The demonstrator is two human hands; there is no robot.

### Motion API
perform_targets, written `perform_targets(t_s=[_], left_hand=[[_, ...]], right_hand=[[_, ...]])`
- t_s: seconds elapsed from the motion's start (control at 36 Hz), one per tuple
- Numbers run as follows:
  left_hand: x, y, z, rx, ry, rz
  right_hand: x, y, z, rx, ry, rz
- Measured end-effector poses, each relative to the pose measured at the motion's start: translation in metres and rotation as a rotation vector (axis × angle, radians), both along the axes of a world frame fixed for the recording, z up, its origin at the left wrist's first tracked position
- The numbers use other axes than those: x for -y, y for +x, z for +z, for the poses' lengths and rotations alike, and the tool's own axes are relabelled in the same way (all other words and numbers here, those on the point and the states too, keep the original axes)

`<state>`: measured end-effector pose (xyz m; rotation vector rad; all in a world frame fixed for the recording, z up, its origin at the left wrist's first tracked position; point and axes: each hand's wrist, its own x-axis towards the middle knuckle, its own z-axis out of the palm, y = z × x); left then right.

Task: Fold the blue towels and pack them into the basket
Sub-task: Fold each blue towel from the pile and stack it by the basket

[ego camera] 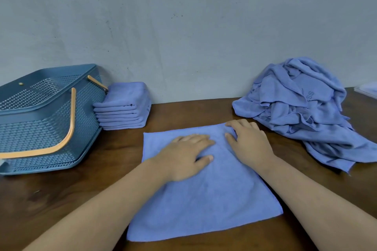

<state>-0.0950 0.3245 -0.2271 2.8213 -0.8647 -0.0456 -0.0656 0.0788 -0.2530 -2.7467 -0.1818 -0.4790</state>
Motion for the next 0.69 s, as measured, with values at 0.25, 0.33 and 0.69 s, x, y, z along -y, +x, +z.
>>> perform_targets(t_s=[0.25, 0.33, 0.69], left_hand=[[0.002, 0.036, 0.005, -0.064, 0.009, 0.256], [-0.008, 0.027, 0.004, 0.061, -0.025, 0.233], [-0.026, -0.01, -0.005, -0.083, -0.044, 0.089]], right_hand=[[0.0, 0.0, 0.001, 0.009, 0.001, -0.012], [0.002, 0.002, 0.002, -0.016, 0.041, -0.021], [-0.002, -0.028, 0.025, -0.049, 0.038, 0.627]])
